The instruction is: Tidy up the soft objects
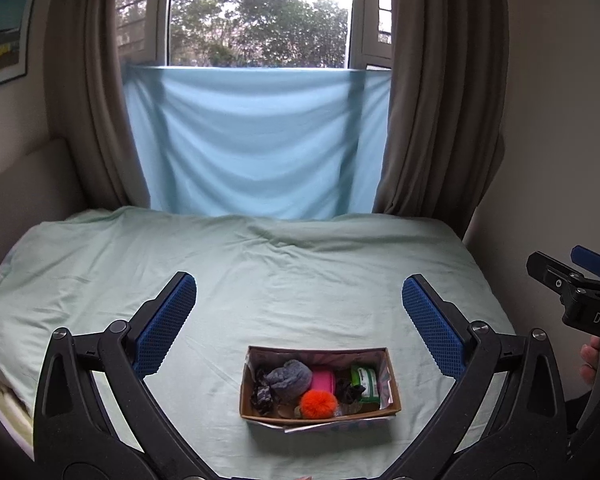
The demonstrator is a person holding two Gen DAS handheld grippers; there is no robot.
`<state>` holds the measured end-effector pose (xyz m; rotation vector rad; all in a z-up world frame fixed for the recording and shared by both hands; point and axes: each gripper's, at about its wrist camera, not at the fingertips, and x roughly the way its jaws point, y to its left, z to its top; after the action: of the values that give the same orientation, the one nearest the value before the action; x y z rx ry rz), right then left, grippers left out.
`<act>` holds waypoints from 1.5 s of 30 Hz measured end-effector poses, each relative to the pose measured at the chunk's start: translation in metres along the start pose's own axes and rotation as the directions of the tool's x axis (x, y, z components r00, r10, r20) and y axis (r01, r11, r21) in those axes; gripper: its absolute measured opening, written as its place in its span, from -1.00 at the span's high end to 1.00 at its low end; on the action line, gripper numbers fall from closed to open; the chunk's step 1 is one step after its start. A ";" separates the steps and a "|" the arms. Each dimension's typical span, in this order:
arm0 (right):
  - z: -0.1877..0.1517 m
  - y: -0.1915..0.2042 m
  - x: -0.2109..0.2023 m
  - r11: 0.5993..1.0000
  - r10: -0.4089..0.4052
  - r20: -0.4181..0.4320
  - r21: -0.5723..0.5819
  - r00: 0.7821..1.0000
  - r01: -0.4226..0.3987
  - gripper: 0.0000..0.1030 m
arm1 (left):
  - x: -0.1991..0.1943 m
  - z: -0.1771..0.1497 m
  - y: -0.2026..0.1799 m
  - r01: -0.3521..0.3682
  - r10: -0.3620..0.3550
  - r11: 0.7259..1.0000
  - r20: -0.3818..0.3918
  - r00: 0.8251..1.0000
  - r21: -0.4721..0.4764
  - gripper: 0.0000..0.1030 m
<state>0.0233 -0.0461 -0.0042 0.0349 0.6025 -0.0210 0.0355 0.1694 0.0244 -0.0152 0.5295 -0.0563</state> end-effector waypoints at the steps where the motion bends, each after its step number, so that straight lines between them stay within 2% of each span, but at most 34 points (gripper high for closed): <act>1: 0.000 -0.001 -0.004 1.000 -0.008 0.011 -0.002 1.000 0.008 -1.00 | -0.001 -0.002 -0.002 -0.001 0.001 1.000 0.007 1.000 0.007 -0.99; 17: -0.003 -0.012 -0.016 1.000 -0.028 0.057 0.009 0.998 0.028 -1.00 | -0.008 -0.005 -0.010 0.001 -0.001 1.000 0.019 1.000 0.018 -0.99; 45: -0.003 -0.011 -0.017 1.000 -0.029 0.060 0.006 0.998 0.029 -1.00 | -0.010 -0.011 -0.013 -0.001 0.000 1.000 0.032 0.999 0.031 -0.99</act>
<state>0.0073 -0.0571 0.0026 0.0302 0.5425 -0.0519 0.0209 0.1574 0.0202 0.0138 0.4967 -0.0640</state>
